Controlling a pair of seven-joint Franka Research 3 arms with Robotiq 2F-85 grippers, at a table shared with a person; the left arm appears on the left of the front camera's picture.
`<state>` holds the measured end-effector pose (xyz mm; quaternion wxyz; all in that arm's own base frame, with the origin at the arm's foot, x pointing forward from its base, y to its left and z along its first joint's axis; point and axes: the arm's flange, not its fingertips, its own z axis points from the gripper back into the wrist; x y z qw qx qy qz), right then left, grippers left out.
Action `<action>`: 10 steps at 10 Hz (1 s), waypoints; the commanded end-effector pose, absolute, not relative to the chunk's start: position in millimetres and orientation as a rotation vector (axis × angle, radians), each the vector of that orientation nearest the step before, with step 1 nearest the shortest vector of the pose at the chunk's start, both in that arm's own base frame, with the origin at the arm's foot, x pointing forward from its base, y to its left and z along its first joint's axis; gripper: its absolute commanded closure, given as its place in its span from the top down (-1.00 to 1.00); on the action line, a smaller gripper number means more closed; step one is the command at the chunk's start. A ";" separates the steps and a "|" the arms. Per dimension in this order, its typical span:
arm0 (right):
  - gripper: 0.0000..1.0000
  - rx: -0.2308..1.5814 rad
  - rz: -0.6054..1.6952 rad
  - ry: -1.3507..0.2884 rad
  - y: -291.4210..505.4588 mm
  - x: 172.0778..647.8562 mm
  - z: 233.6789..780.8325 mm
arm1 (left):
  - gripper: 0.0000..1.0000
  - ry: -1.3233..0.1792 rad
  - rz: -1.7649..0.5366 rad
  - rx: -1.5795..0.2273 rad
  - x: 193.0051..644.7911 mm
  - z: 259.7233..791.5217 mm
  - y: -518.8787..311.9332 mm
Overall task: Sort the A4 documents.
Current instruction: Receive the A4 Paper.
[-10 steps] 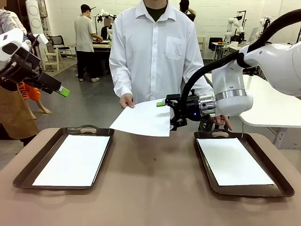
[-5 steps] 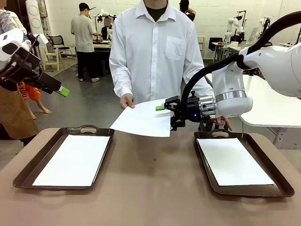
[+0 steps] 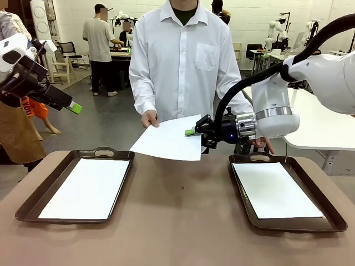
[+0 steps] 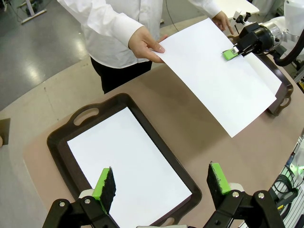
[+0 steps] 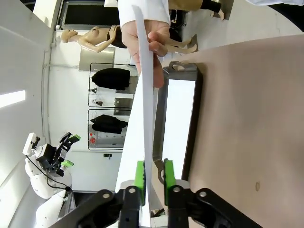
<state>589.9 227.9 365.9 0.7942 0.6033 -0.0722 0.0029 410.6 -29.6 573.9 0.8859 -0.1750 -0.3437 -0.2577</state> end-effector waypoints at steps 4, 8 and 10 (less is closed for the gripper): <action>-1.00 1.318 0.003 -0.122 230.6 589.5 362.7 | 1.00 -0.714 -0.536 -0.358 410.2 573.6 -30.2; -1.00 1.353 0.002 -0.111 220.7 588.8 363.5 | 1.00 -0.714 -0.536 -0.358 410.2 573.6 -30.2; -1.00 1.304 0.219 0.022 213.8 580.1 350.3 | 1.00 -0.714 -0.536 -0.358 410.2 573.6 -30.2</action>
